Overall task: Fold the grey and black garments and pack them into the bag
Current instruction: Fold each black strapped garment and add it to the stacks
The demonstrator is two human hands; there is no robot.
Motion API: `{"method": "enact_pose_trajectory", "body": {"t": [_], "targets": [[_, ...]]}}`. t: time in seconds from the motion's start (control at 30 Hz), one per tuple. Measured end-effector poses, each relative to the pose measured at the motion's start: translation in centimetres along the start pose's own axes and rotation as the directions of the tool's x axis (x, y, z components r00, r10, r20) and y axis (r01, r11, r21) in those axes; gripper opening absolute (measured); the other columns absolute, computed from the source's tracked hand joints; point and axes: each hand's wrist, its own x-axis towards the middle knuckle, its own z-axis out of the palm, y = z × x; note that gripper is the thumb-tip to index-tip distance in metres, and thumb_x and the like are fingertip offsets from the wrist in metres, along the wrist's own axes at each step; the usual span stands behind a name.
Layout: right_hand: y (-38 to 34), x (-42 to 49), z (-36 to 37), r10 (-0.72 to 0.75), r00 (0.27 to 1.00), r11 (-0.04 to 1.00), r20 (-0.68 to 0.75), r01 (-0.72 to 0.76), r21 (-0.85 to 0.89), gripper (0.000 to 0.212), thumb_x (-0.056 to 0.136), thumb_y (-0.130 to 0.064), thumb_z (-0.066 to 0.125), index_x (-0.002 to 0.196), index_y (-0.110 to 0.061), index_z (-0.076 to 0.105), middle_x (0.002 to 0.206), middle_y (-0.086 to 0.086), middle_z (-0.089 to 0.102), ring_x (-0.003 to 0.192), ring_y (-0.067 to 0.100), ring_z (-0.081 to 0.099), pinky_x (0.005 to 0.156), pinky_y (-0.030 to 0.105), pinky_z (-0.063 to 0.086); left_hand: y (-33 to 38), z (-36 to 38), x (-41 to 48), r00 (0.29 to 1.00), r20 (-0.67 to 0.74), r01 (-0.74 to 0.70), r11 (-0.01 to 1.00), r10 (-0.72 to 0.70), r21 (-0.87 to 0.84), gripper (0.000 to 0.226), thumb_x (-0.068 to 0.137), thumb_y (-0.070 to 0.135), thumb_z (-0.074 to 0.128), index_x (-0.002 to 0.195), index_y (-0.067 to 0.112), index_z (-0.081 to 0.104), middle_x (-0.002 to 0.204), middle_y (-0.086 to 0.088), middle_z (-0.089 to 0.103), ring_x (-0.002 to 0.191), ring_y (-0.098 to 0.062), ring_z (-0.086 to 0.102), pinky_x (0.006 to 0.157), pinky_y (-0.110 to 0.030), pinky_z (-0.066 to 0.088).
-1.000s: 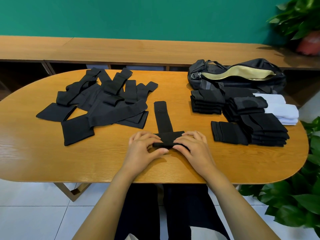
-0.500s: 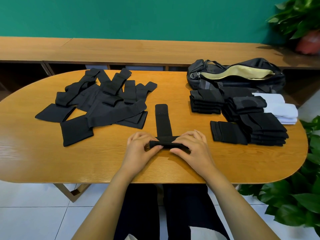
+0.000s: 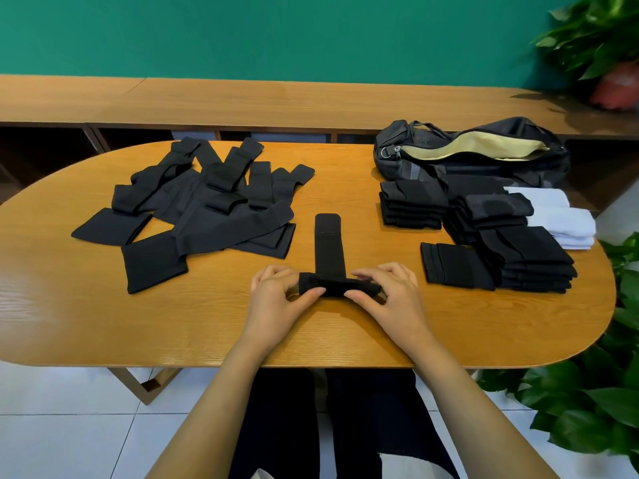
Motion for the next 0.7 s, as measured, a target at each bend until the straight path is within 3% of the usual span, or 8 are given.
{"method": "enact_pose_trajectory", "body": {"t": [0.13, 0.23, 0.37, 0.5, 0.6, 0.7], "targets": [[0.36, 0.18, 0.20, 0.002, 1.000, 0.998, 0.031, 0.000, -0.064, 0.049, 0.085, -0.068, 0.046, 0.111, -0.031, 0.065, 0.110, -0.024, 0.055, 0.113, -0.002, 0.036, 0.098, 0.027, 0.024, -0.05, -0.01, -0.10, 0.997, -0.052, 0.063, 0.997, -0.065, -0.032, 0.038, 0.078, 0.060, 0.058, 0.093, 0.029, 0.074, 0.090, 0.012, 0.064, 0.099, -0.004, 0.045, 0.102, -0.037, 0.031], [0.53, 0.16, 0.33, 0.021, 0.999, 0.996, 0.037, -0.018, -0.091, 0.040, 0.091, -0.056, 0.046, 0.103, -0.025, 0.066, 0.105, -0.016, 0.059, 0.110, -0.001, 0.036, 0.098, 0.028, 0.027, -0.06, -0.07, -0.13, 0.993, -0.081, 0.080, 0.996, -0.083, -0.032, 0.032, 0.082, 0.053, 0.059, 0.096, 0.028, 0.073, 0.091, 0.011, 0.062, 0.096, -0.002, 0.044, 0.104, -0.036, 0.028], [0.53, 0.06, 0.24, 0.045, 0.999, 0.996, -0.012, -0.045, -0.076, 0.020, 0.095, -0.037, 0.056, 0.094, -0.019, 0.065, 0.095, -0.015, 0.049, 0.096, -0.007, 0.028, 0.093, 0.029, 0.031, -0.50, 0.09, -0.08, 0.997, -0.055, 0.058, 0.995, -0.054, 0.081, 0.034, 0.086, 0.051, 0.051, 0.096, 0.024, 0.068, 0.089, 0.013, 0.062, 0.098, -0.006, 0.046, 0.107, -0.039, 0.024], [0.70, 0.02, 0.33, 0.142, 0.990, 0.988, -0.014, -0.143, -0.055, 0.020, 0.095, -0.036, 0.057, 0.103, -0.021, 0.066, 0.098, -0.012, 0.049, 0.105, 0.007, 0.036, 0.089, 0.028, 0.031, -0.37, 0.17, -0.03, 0.990, -0.100, 0.111, 0.991, -0.102, 0.079, 0.022, 0.089, 0.040, 0.061, 0.105, 0.025, 0.066, 0.086, 0.013, 0.058, 0.092, 0.001, 0.040, 0.110, -0.039, 0.023], [0.93, 0.12, 0.49, 0.199, 0.980, 0.978, 0.005, -0.198, -0.064, 0.022, 0.093, -0.041, 0.056, 0.103, -0.023, 0.065, 0.097, -0.009, 0.052, 0.108, 0.015, 0.041, 0.086, 0.027, 0.033, -0.03, 0.06, -0.04, 0.985, -0.117, 0.131, 0.990, -0.125, 0.046, 0.038, 0.088, 0.034, 0.067, 0.124, 0.026, 0.058, 0.083, 0.013, 0.058, 0.094, -0.003, 0.049, 0.110, -0.037, 0.023], [0.92, 0.12, 0.50, 0.206, 0.978, 0.976, 0.009, -0.205, -0.067, 0.026, 0.092, -0.042, 0.058, 0.110, -0.024, 0.064, 0.095, -0.010, 0.055, 0.110, 0.016, 0.043, 0.088, 0.026, 0.030, 0.19, -0.03, -0.07, 0.984, -0.123, 0.134, 0.990, -0.128, 0.045, 0.047, 0.086, 0.032, 0.070, 0.129, 0.027, 0.053, 0.078, 0.014, 0.059, 0.093, -0.005, 0.054, 0.108, -0.036, 0.024]]}}
